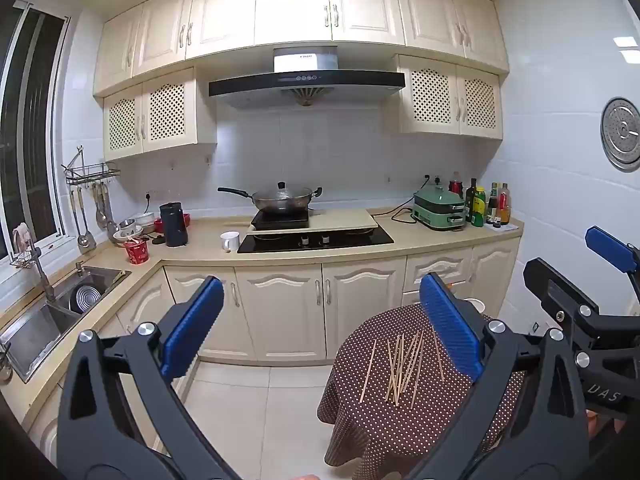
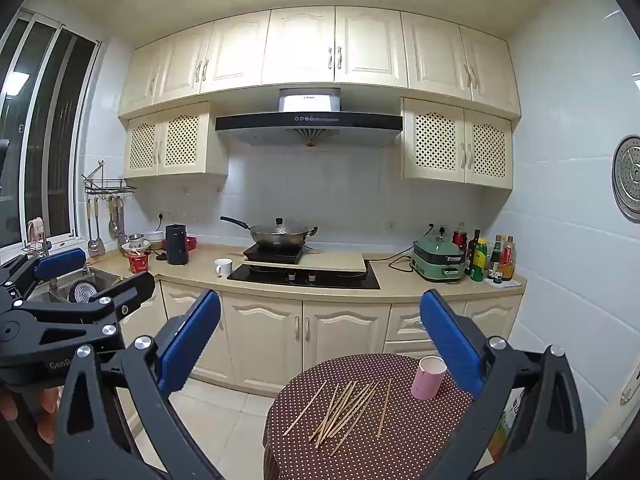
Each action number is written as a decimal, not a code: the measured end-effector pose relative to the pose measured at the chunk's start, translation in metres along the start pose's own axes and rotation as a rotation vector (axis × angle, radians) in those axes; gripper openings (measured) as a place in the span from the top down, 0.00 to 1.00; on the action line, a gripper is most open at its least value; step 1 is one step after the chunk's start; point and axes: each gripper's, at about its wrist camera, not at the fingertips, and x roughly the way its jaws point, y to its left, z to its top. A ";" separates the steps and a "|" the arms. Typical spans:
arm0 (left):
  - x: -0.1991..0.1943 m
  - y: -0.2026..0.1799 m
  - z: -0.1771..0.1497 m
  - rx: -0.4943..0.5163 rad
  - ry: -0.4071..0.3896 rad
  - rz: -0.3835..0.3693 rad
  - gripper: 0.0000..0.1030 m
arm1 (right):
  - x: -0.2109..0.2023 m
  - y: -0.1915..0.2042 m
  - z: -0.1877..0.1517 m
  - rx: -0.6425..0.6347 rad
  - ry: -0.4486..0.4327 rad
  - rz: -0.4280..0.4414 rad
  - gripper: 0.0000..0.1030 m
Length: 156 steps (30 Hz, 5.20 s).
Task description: Organize utensils
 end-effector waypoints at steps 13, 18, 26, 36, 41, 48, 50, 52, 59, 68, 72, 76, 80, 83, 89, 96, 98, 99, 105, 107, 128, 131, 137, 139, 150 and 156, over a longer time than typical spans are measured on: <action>0.001 0.003 -0.002 -0.004 -0.003 -0.003 0.06 | 0.002 0.001 0.003 0.000 0.004 -0.005 0.07; 0.005 0.002 0.002 -0.002 -0.003 -0.004 0.06 | 0.002 0.001 -0.003 0.005 0.004 -0.010 0.07; 0.003 -0.001 0.004 -0.001 -0.002 -0.006 0.06 | 0.001 -0.001 -0.001 0.010 0.009 -0.013 0.07; 0.000 0.000 0.004 0.001 -0.004 -0.007 0.06 | 0.001 -0.006 0.002 0.017 0.013 -0.015 0.07; 0.000 0.000 0.004 0.001 -0.004 -0.008 0.06 | 0.001 -0.006 0.002 0.020 0.015 -0.016 0.07; 0.000 -0.003 0.006 0.006 -0.007 -0.004 0.06 | 0.002 -0.005 0.002 0.022 0.016 -0.014 0.07; 0.000 -0.003 0.005 0.007 -0.008 -0.001 0.06 | 0.003 -0.005 0.002 0.022 0.016 -0.013 0.07; 0.001 -0.003 0.006 0.008 -0.007 -0.001 0.06 | 0.003 -0.005 0.002 0.022 0.017 -0.013 0.07; 0.004 -0.002 0.006 0.013 -0.012 0.002 0.06 | 0.006 -0.005 0.003 0.035 0.021 -0.006 0.07; 0.009 -0.003 0.011 0.017 -0.017 0.006 0.06 | 0.008 -0.007 -0.001 0.037 0.016 -0.007 0.07; 0.008 -0.002 0.010 0.016 -0.019 0.004 0.06 | 0.009 -0.007 -0.001 0.037 0.015 -0.008 0.07; 0.011 -0.002 0.010 0.018 -0.020 0.008 0.06 | 0.009 -0.007 -0.002 0.038 0.017 -0.007 0.07; 0.011 -0.001 0.009 0.014 -0.020 0.007 0.06 | 0.010 -0.007 -0.002 0.040 0.019 -0.005 0.07; 0.012 0.000 0.008 0.013 -0.020 0.007 0.06 | 0.010 -0.007 -0.002 0.041 0.019 -0.004 0.07; 0.012 0.004 0.005 0.015 -0.024 0.011 0.06 | 0.012 -0.007 -0.001 0.043 0.020 -0.001 0.07; 0.015 0.005 0.004 0.020 -0.029 0.014 0.06 | 0.014 -0.004 -0.001 0.061 0.007 0.005 0.07; 0.017 0.006 0.004 0.019 -0.030 0.015 0.06 | 0.014 -0.002 -0.001 0.062 0.005 0.013 0.07; 0.017 0.006 0.003 0.019 -0.029 0.014 0.06 | 0.015 -0.001 -0.001 0.062 0.006 0.016 0.07; 0.020 0.010 0.000 0.019 -0.028 0.017 0.06 | 0.018 0.006 -0.001 0.066 -0.002 0.026 0.07; 0.020 0.012 -0.001 0.018 -0.029 0.016 0.06 | 0.020 0.009 -0.001 0.062 -0.002 0.031 0.07; 0.047 0.041 -0.001 0.018 -0.014 0.019 0.06 | 0.050 0.035 -0.003 0.051 0.035 0.096 0.07; 0.051 0.043 -0.003 0.022 -0.010 0.026 0.06 | 0.055 0.038 -0.003 0.035 0.042 0.085 0.07; 0.061 0.044 -0.009 0.028 0.016 0.026 0.06 | 0.064 0.041 -0.008 0.040 0.061 0.081 0.07; 0.069 0.044 -0.011 0.030 0.036 0.017 0.06 | 0.070 0.040 -0.013 0.048 0.085 0.072 0.07; 0.153 0.013 -0.042 0.035 0.240 -0.100 0.06 | 0.124 0.008 -0.058 0.078 0.258 0.041 0.26; 0.234 -0.015 -0.081 0.020 0.419 -0.188 0.06 | 0.189 -0.027 -0.108 0.144 0.421 0.072 0.45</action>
